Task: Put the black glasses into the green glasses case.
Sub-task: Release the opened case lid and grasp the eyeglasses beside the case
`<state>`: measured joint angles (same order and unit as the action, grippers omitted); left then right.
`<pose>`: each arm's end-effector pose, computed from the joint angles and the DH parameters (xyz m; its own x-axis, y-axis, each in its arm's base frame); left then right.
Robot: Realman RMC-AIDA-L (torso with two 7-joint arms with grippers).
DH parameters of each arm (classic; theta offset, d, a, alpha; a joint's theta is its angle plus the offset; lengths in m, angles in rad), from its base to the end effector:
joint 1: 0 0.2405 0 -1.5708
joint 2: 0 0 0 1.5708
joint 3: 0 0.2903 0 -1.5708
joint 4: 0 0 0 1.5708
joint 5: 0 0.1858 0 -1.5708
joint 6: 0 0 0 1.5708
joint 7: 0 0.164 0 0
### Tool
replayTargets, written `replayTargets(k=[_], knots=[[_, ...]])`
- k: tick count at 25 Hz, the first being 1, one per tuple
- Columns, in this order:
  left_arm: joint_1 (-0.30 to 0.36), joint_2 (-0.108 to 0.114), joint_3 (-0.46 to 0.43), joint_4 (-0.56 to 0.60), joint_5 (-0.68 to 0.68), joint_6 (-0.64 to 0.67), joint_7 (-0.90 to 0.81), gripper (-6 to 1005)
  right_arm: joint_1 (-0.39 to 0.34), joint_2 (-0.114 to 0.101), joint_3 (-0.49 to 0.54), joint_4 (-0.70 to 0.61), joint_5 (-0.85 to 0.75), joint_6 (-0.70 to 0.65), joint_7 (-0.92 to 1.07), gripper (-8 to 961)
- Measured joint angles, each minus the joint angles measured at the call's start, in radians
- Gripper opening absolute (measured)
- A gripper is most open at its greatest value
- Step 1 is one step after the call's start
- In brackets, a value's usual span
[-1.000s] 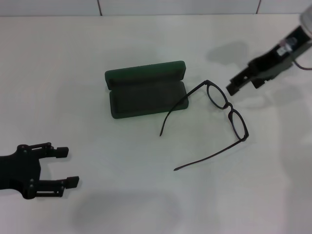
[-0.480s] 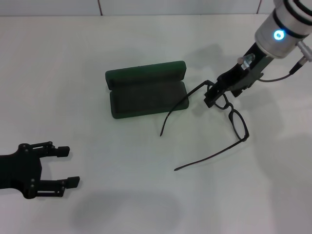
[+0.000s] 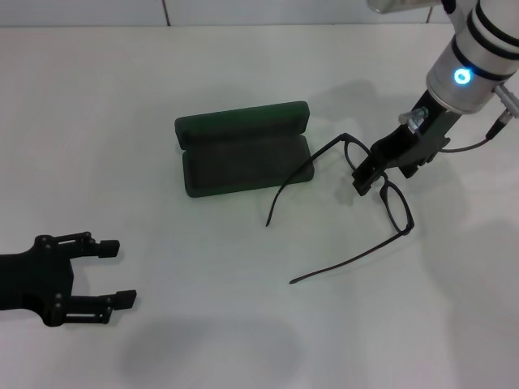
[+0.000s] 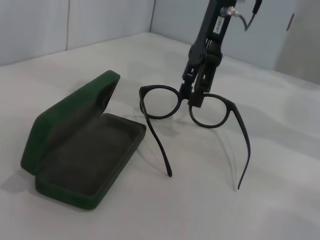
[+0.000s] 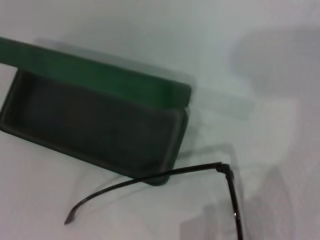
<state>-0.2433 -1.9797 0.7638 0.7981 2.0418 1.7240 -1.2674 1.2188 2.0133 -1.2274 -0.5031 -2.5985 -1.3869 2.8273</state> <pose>-0.3488 0.2395 0.0101 0.8676 0.3594 0.3438 0.4330 -0.8858 -0.1669 0.1463 0.4334 -0.0693 0.4723 -0.8545 0.2163 -0.7349 -0.5172 -0.4386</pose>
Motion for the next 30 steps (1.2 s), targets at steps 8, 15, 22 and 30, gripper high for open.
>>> replayTargets(k=[8, 15, 22, 30], knots=[[-0.009, -0.004, 0.000, -0.002, 0.000, -0.003, 0.000, 836, -0.015, 0.008, -0.003, -0.001, 0.007, 0.041, -0.004, 825], [-0.015, -0.004, 0.000, -0.002, 0.000, -0.009, 0.000, 836, -0.011, 0.011, -0.023, -0.001, 0.005, 0.035, 0.012, 804], [-0.022, -0.005, 0.000, -0.011, 0.000, -0.025, 0.000, 835, -0.013, 0.014, -0.111, -0.025, 0.010, 0.041, 0.010, 613], [-0.029, -0.005, 0.000, -0.013, 0.001, -0.029, 0.000, 835, -0.015, 0.015, -0.112, -0.026, 0.011, 0.050, 0.012, 300]])
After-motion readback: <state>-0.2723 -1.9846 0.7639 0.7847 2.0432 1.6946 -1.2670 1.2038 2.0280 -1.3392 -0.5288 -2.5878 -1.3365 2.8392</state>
